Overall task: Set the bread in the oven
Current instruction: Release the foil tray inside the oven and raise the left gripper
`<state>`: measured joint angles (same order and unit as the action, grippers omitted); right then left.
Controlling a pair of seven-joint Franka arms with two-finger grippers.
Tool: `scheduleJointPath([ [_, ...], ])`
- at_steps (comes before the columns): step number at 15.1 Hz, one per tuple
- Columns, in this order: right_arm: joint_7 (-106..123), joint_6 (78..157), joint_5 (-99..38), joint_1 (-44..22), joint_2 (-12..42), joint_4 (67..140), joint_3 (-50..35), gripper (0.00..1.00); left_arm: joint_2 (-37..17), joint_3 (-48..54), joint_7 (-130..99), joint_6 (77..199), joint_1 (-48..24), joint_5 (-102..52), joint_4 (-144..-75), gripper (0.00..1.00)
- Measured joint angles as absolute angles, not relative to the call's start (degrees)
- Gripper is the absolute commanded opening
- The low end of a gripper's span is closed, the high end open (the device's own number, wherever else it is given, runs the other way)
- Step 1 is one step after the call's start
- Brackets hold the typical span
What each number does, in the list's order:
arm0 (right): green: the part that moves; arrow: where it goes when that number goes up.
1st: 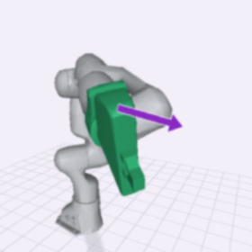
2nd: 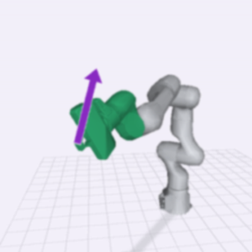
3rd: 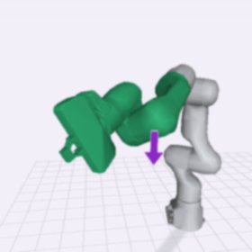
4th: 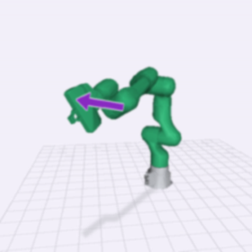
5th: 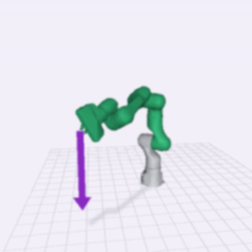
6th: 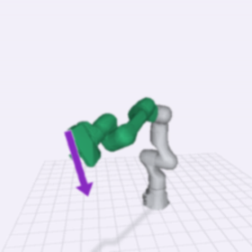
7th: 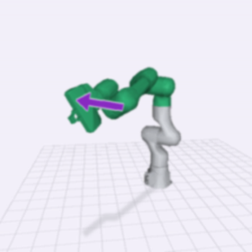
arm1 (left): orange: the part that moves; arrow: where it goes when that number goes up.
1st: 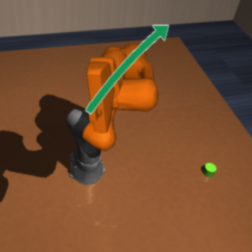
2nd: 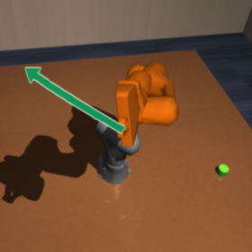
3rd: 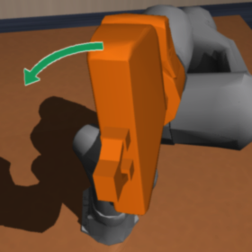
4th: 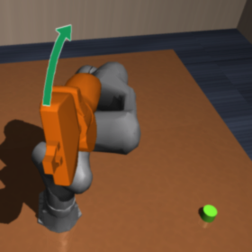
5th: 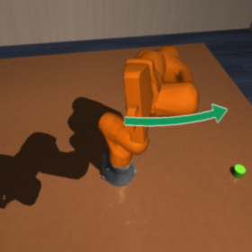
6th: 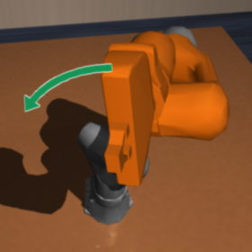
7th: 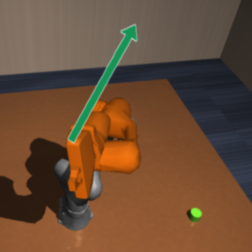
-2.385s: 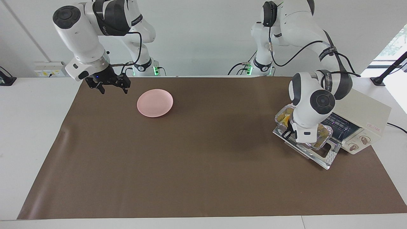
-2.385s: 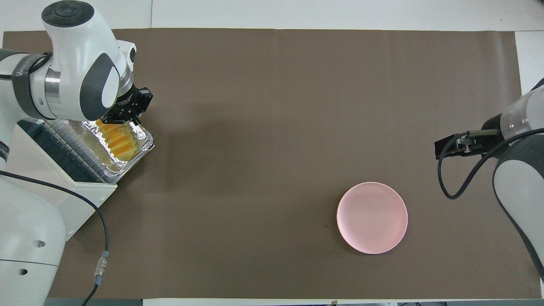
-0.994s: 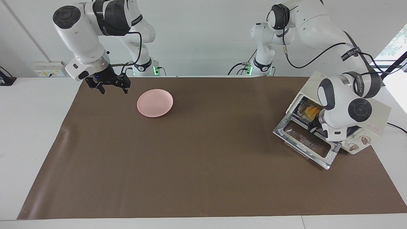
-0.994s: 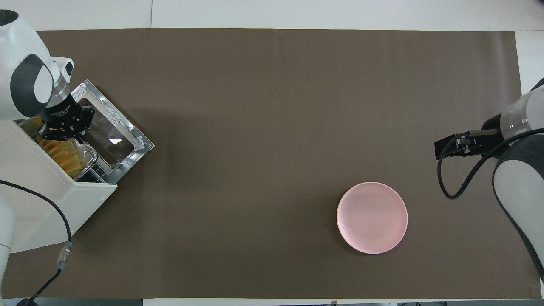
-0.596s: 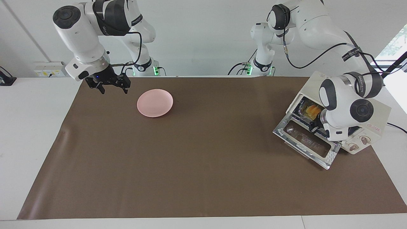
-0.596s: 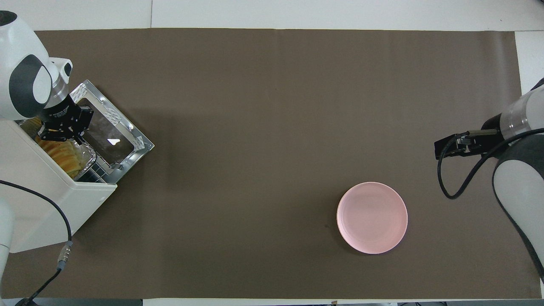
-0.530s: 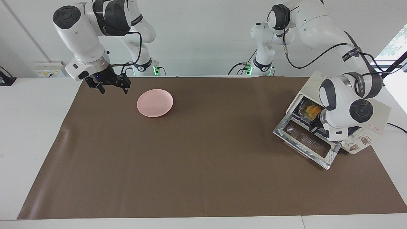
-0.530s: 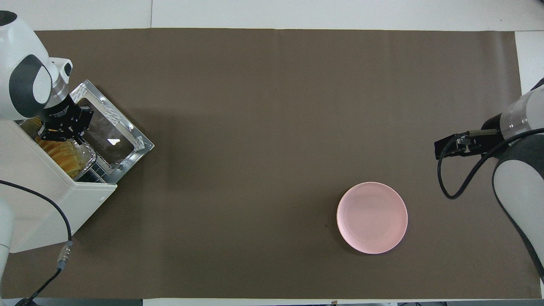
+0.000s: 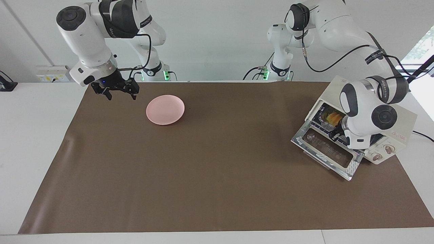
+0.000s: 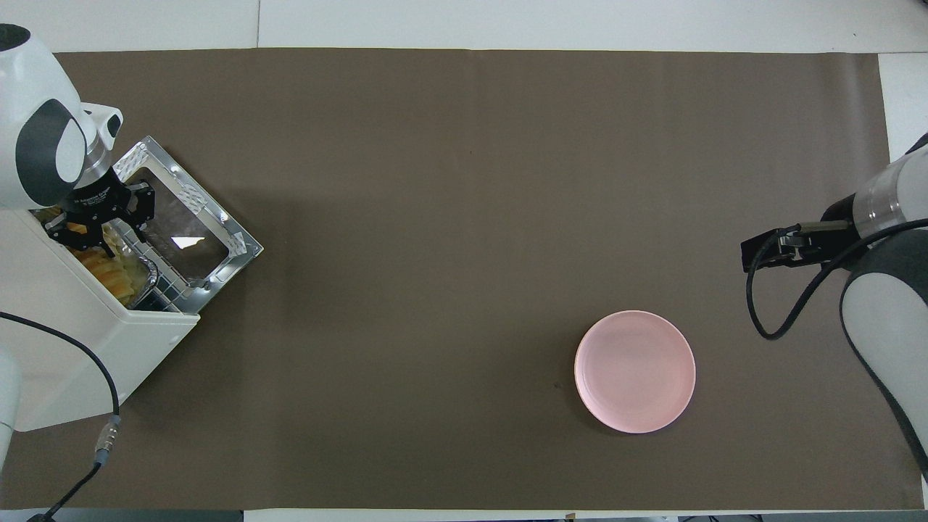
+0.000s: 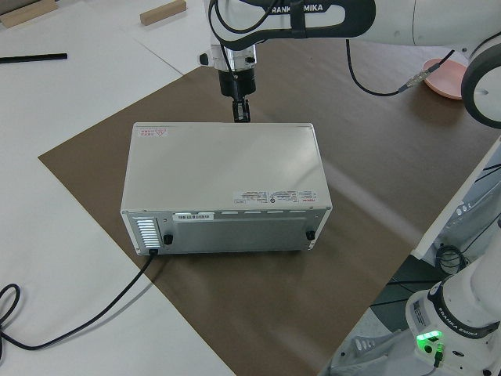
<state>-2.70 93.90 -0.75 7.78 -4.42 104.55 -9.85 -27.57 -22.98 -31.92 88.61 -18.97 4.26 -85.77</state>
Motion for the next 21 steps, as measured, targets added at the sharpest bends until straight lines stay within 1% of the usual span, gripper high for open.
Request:
scheduleJointPath([
  [7,-2.7,93.9,-0.75,7.78,-4.42,104.55,-9.85,1.0,-25.3,-22.68,-22.93,92.55,-20.43,5.75,-84.98,1.0],
  [12,-2.7,93.9,-0.75,7.78,-4.42,104.55,-9.85,1.0,-20.43,-22.52,-10.25,91.78,-22.89,5.75,-84.74,1.0],
  [17,-2.7,93.9,-0.75,7.78,-4.42,104.55,-9.85,1.0,-15.83,-22.11,-8.53,85.79,-26.88,4.72,-84.77,1.0],
  [20,-2.7,93.9,-0.75,7.78,-4.42,104.55,-9.85,1.0,-13.49,-21.97,-8.17,84.77,-27.5,1.4,-84.82,1.0],
  [21,-2.7,93.9,-0.75,7.78,-4.42,104.55,-9.85,1.0,-11.98,-22.13,-7.06,84.02,-27.43,1.08,-84.95,1.0],
])
